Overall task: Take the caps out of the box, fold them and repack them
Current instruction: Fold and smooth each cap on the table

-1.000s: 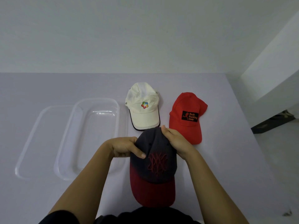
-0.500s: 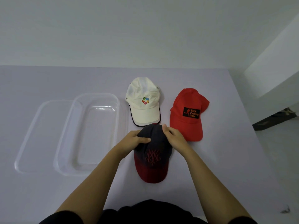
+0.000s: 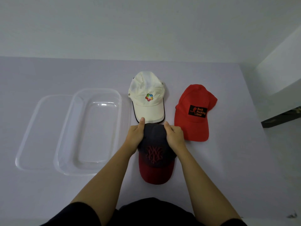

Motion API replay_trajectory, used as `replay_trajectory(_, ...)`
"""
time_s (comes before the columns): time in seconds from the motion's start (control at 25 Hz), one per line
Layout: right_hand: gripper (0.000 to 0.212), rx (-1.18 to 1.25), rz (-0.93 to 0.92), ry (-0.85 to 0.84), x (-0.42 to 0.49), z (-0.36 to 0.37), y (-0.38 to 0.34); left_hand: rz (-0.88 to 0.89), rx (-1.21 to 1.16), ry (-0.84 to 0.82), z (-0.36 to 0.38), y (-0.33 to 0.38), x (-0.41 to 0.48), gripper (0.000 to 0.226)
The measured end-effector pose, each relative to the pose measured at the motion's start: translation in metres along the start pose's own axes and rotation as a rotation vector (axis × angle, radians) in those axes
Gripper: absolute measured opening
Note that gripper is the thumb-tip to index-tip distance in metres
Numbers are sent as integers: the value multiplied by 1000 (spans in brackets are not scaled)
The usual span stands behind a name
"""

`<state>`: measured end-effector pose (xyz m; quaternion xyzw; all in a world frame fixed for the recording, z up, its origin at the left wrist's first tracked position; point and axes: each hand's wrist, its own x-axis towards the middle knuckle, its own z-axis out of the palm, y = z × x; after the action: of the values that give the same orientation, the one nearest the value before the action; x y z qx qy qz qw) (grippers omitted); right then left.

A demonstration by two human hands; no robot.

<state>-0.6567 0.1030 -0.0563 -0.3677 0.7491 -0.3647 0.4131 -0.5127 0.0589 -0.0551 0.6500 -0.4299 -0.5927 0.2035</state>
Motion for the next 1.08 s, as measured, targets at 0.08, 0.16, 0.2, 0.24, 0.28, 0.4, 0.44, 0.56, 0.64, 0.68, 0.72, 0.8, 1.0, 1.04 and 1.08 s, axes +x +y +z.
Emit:
replay_trajectory(0.08,54,-49,28,-24,8,3,0,-6,38,19,1,0,8,58)
replay_trajectory(0.16,52,-46,85,-31,14,5,5,24,137,55,3,-2,13,58)
replay_trajectory(0.2,51,-24,116,-31,16,7,9,60,184,79,6,-4,15,58)
replay_trajectory(0.24,50,-2,151,-29,17,9,13,103,215,103,8,-6,16,58)
replay_trajectory(0.28,50,18,186,-32,18,11,17,141,236,130,9,-7,15,58)
replay_trajectory(0.4,42,40,256,-28,20,14,22,177,298,197,9,-6,15,59)
replay_trajectory(0.44,41,33,270,-16,21,16,21,168,330,223,9,-5,14,60)
replay_trajectory(0.56,41,-69,255,27,20,20,22,130,409,289,9,-5,11,64)
replay_trajectory(0.64,41,-184,211,39,17,23,21,136,431,315,9,-8,10,63)
replay_trajectory(0.68,40,-221,178,32,16,24,21,148,429,312,8,-10,10,61)
replay_trajectory(0.72,39,-239,146,17,16,25,21,157,423,297,6,-13,10,59)
replay_trajectory(0.8,37,-222,97,-14,15,24,21,175,390,261,0,-17,9,55)
replay_trajectory(1.0,23,-144,-112,66,-18,-7,31,345,355,256,-20,-19,-23,28)
replay_trajectory(1.04,26,-155,-157,100,-31,-12,36,395,385,246,-23,-25,-35,30)
replay_trajectory(1.08,31,-169,-185,120,-46,-15,43,449,408,217,-25,-34,-49,35)
